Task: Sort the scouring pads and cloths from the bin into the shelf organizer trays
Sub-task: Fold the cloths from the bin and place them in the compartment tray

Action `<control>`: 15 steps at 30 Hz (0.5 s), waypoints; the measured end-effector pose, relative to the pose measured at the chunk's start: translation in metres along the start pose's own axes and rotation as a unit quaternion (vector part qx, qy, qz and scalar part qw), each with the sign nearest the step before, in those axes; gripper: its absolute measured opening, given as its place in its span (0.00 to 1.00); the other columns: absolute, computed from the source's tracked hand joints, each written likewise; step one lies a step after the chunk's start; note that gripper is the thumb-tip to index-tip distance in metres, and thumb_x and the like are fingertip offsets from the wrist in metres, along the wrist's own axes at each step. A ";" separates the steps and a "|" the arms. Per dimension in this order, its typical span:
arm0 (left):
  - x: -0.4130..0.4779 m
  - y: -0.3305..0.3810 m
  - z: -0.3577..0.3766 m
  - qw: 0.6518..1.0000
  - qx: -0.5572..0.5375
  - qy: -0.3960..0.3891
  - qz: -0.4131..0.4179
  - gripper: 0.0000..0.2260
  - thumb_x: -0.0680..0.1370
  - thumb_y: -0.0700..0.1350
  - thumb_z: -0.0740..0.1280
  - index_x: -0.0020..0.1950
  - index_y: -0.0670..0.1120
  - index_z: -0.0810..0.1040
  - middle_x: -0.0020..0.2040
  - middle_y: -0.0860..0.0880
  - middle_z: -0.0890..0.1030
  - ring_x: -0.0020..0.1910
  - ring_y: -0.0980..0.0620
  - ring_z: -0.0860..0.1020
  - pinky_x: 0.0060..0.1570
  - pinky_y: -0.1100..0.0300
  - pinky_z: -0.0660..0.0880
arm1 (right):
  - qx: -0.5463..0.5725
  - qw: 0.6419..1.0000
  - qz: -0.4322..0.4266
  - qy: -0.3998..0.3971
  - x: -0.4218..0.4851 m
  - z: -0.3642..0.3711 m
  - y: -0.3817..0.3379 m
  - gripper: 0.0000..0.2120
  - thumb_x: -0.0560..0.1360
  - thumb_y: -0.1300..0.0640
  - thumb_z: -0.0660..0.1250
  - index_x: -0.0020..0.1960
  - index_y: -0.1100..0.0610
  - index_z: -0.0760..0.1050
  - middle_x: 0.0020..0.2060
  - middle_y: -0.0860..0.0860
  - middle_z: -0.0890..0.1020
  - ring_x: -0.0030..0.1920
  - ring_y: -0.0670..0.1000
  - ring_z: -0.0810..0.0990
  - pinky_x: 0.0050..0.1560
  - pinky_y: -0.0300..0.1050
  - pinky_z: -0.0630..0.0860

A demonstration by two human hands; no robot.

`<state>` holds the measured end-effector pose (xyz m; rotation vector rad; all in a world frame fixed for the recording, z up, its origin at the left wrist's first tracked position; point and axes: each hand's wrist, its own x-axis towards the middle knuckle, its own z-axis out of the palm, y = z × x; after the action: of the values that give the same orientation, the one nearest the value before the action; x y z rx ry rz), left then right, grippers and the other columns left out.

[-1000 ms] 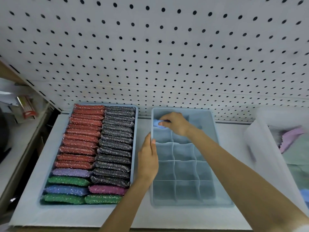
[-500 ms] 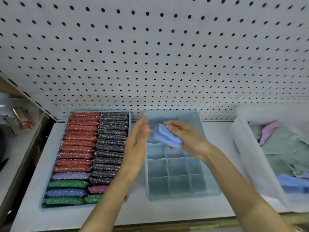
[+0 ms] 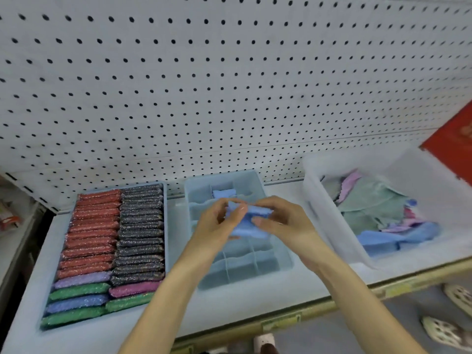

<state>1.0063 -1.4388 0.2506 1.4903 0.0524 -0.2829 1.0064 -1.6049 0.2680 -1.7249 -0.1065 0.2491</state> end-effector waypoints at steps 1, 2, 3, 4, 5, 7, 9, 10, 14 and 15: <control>-0.001 0.001 0.007 1.000 0.005 -0.008 0.005 0.13 0.73 0.54 0.73 0.51 0.48 0.80 0.46 0.52 0.85 0.48 0.51 0.82 0.42 0.63 0.77 | 0.030 0.999 0.013 0.035 -0.003 -0.004 0.000 0.05 0.75 0.64 0.68 0.44 0.55 0.79 0.36 0.47 0.81 0.38 0.46 0.78 0.39 0.37 0.74; -0.001 0.002 0.014 1.000 0.007 -0.009 0.005 0.11 0.72 0.49 0.74 0.51 0.48 0.80 0.45 0.53 0.85 0.47 0.52 0.82 0.41 0.65 0.77 | 0.057 0.996 0.027 0.070 -0.006 -0.009 0.002 0.07 0.77 0.63 0.66 0.41 0.56 0.78 0.33 0.48 0.80 0.36 0.47 0.77 0.37 0.38 0.74; -0.001 0.001 0.021 1.000 0.004 -0.004 0.001 0.12 0.71 0.46 0.75 0.53 0.47 0.79 0.45 0.52 0.85 0.46 0.53 0.82 0.42 0.64 0.77 | 0.082 0.991 0.042 0.094 -0.008 -0.015 0.003 0.08 0.78 0.63 0.65 0.40 0.57 0.78 0.32 0.50 0.79 0.35 0.49 0.77 0.35 0.39 0.74; -0.001 0.002 0.028 1.000 0.001 0.001 -0.005 0.13 0.71 0.43 0.75 0.54 0.47 0.79 0.45 0.52 0.85 0.45 0.53 0.82 0.42 0.64 0.78 | 0.107 0.987 0.055 0.107 -0.011 -0.022 0.005 0.09 0.78 0.61 0.65 0.40 0.58 0.78 0.32 0.51 0.79 0.36 0.50 0.78 0.35 0.40 0.75; 0.000 0.002 0.035 1.000 -0.005 0.009 -0.007 0.12 0.72 0.40 0.74 0.54 0.47 0.78 0.44 0.51 0.85 0.44 0.54 0.82 0.42 0.64 0.78 | 0.137 0.982 0.068 0.109 -0.013 -0.029 0.005 0.08 0.78 0.61 0.65 0.42 0.60 0.78 0.34 0.53 0.80 0.36 0.52 0.79 0.35 0.40 0.76; 0.002 0.004 0.051 0.999 -0.014 0.030 -0.006 0.12 0.75 0.37 0.71 0.55 0.48 0.77 0.42 0.51 0.85 0.42 0.55 0.82 0.41 0.64 0.78 | 0.205 0.970 0.087 0.096 -0.016 -0.045 0.007 0.08 0.78 0.59 0.64 0.46 0.63 0.79 0.38 0.56 0.83 0.39 0.53 0.82 0.38 0.43 0.79; 0.004 0.006 0.072 0.998 -0.005 0.065 0.014 0.12 0.75 0.37 0.70 0.55 0.49 0.76 0.45 0.51 0.84 0.44 0.55 0.81 0.43 0.64 0.77 | 0.257 0.958 0.098 0.080 -0.016 -0.064 0.007 0.09 0.78 0.59 0.63 0.47 0.64 0.79 0.40 0.58 0.84 0.40 0.54 0.83 0.40 0.44 0.80; 0.005 0.007 0.084 0.996 0.009 0.081 0.034 0.11 0.75 0.37 0.70 0.54 0.49 0.76 0.48 0.51 0.83 0.46 0.56 0.81 0.44 0.65 0.77 | 0.275 0.954 0.098 0.074 -0.016 -0.075 0.008 0.09 0.77 0.59 0.64 0.47 0.64 0.79 0.41 0.58 0.84 0.40 0.54 0.84 0.41 0.44 0.80; 0.014 0.010 0.139 0.992 0.004 0.111 0.050 0.01 0.79 0.42 0.66 0.49 0.46 0.77 0.45 0.53 0.81 0.41 0.63 0.79 0.38 0.71 0.73 | 0.295 0.948 0.093 0.076 -0.015 -0.121 0.015 0.09 0.76 0.59 0.65 0.48 0.64 0.80 0.44 0.59 0.85 0.43 0.54 0.83 0.44 0.43 0.81; 0.017 0.011 0.152 0.994 -0.004 0.104 0.024 0.03 0.79 0.44 0.65 0.50 0.46 0.77 0.45 0.52 0.82 0.41 0.62 0.80 0.36 0.69 0.73 | 0.291 0.949 0.091 0.080 -0.015 -0.134 0.017 0.08 0.76 0.59 0.65 0.46 0.63 0.80 0.42 0.58 0.84 0.41 0.53 0.83 0.43 0.42 0.80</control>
<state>1.0042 -1.5912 0.2707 1.5068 0.1853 -0.0876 1.0213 -1.7398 0.2728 -1.1587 0.2296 0.2459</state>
